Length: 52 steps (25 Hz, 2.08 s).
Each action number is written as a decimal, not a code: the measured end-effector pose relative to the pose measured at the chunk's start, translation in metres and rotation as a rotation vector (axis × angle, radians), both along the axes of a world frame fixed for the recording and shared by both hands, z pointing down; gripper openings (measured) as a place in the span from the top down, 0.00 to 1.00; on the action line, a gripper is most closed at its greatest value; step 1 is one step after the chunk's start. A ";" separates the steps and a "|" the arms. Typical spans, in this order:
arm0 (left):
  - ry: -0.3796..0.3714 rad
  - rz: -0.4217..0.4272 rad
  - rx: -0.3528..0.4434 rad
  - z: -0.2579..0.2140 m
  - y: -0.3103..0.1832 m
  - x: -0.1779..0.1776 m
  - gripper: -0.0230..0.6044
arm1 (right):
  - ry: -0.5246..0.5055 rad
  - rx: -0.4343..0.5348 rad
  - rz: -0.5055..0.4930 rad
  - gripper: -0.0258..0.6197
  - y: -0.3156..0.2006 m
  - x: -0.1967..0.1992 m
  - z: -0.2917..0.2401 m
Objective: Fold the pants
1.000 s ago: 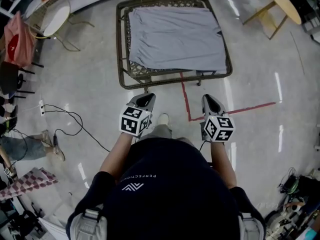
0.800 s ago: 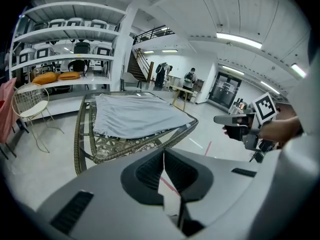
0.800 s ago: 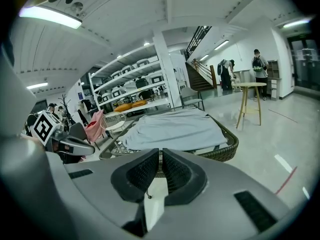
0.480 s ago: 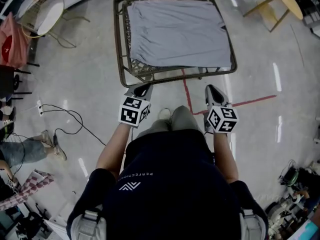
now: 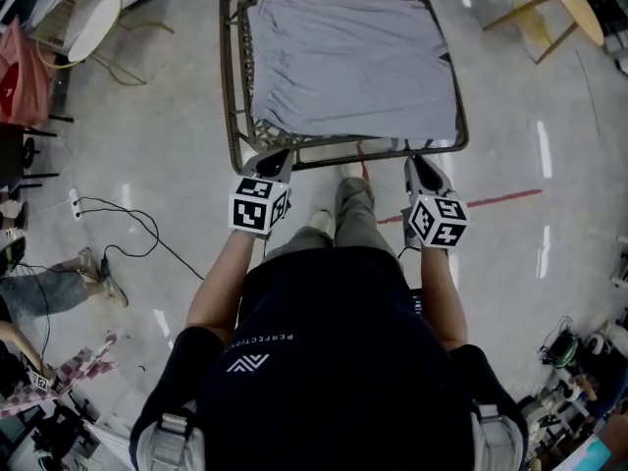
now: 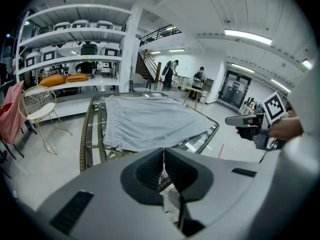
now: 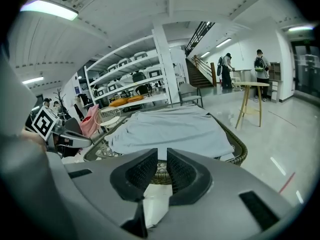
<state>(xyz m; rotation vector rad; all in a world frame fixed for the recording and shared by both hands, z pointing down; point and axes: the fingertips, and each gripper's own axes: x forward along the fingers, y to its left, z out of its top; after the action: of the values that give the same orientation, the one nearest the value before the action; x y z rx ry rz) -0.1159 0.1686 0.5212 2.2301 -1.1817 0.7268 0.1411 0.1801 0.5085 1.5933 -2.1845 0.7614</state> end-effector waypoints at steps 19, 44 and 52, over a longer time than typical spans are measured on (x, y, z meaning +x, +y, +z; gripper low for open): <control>-0.030 0.074 -0.121 0.026 -0.077 0.070 0.85 | 0.038 -0.142 -0.013 0.76 -0.072 0.060 0.035; -0.092 0.107 -0.167 0.039 -0.120 0.107 0.84 | 0.121 -0.322 0.113 0.64 -0.101 0.119 0.096; -0.100 0.093 -0.173 0.042 -0.124 0.103 0.84 | 0.165 -0.332 0.112 0.77 -0.102 0.124 0.098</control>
<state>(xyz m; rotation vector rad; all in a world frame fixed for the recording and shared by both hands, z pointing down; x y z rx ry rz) -0.0127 0.0442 0.5633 2.1367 -1.0238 0.9504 0.2650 0.0783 0.6064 1.5542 -1.7599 0.9335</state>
